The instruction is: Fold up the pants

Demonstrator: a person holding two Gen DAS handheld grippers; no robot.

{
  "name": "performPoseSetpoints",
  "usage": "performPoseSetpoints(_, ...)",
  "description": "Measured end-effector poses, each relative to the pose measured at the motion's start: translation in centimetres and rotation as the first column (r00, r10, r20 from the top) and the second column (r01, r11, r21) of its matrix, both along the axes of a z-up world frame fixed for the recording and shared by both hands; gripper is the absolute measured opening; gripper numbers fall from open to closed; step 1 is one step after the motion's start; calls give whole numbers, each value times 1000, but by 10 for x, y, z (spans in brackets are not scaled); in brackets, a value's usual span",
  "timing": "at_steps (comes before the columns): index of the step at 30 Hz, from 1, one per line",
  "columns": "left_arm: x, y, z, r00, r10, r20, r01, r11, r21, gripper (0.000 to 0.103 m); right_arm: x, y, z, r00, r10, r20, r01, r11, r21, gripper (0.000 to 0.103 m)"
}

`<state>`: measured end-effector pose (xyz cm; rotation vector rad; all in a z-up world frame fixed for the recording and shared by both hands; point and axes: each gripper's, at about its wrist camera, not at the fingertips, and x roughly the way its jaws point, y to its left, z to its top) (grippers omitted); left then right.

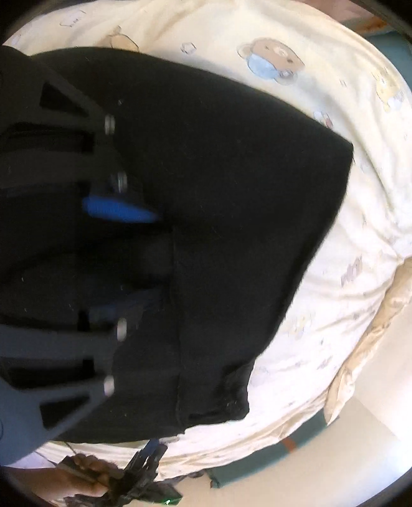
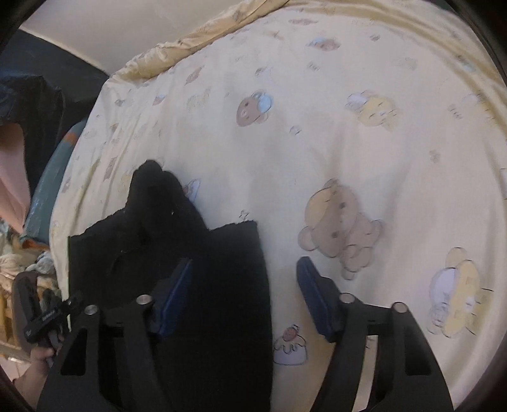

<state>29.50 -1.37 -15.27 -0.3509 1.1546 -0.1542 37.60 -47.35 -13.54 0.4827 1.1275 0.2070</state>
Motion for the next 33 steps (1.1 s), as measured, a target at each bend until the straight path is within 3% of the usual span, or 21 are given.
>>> performPoseSetpoints(2,1,-7,2,1000,-30,9,29,999,16,5,3,6,-5,1000,19,-4,-19,1000,-12,46)
performPoseSetpoints(3,-2,-9,9,998,-42,42,41,999,25,5,4,10,-6,999,36,2,-36,999,-12,22)
performPoseSetpoints(4,-5,-11,15,997,-47,65,45,999,28,4,5,14,-4,999,44,14,-43,998,-34,10)
performPoseSetpoints(6,-11,-12,29,994,-48,100,45,999,30,3,0,19,11,993,63,97,-58,997,-60,3)
performPoseSetpoints(13,-32,13,89,961,-28,275,44,998,-52,3,-5,30,84,923,173,345,-141,983,-114,2)
performPoseSetpoints(15,-31,29,99,948,21,317,1,998,-70,3,8,34,97,904,197,380,-166,980,-113,2)
performPoseSetpoints(19,-17,46,95,949,67,309,-40,995,-91,3,46,54,109,882,247,401,-207,968,-139,1)
performPoseSetpoints(21,-9,40,80,968,49,247,-29,996,-85,3,68,68,103,897,274,348,-217,957,-193,1)
performPoseSetpoints(23,-9,37,65,979,38,202,-24,997,-74,3,79,68,88,931,248,268,-214,965,-150,2)
performPoseSetpoints(24,-12,32,60,980,29,196,-16,997,-70,3,81,65,75,950,226,214,-213,974,-79,7)
performPoseSetpoints(26,-13,27,52,983,10,185,2,998,-61,3,75,62,58,963,221,157,-212,975,-71,16)
performPoseSetpoints(29,-13,25,46,985,10,174,-1,999,-54,3,57,48,35,976,193,101,-187,980,-68,40)
performPoseSetpoints(30,-13,26,45,985,17,171,-9,999,-50,3,51,38,27,983,157,92,-154,987,-40,57)
performPoseSetpoints(33,-17,27,43,986,26,164,-19,999,-44,3,44,24,7,993,100,58,-101,995,17,57)
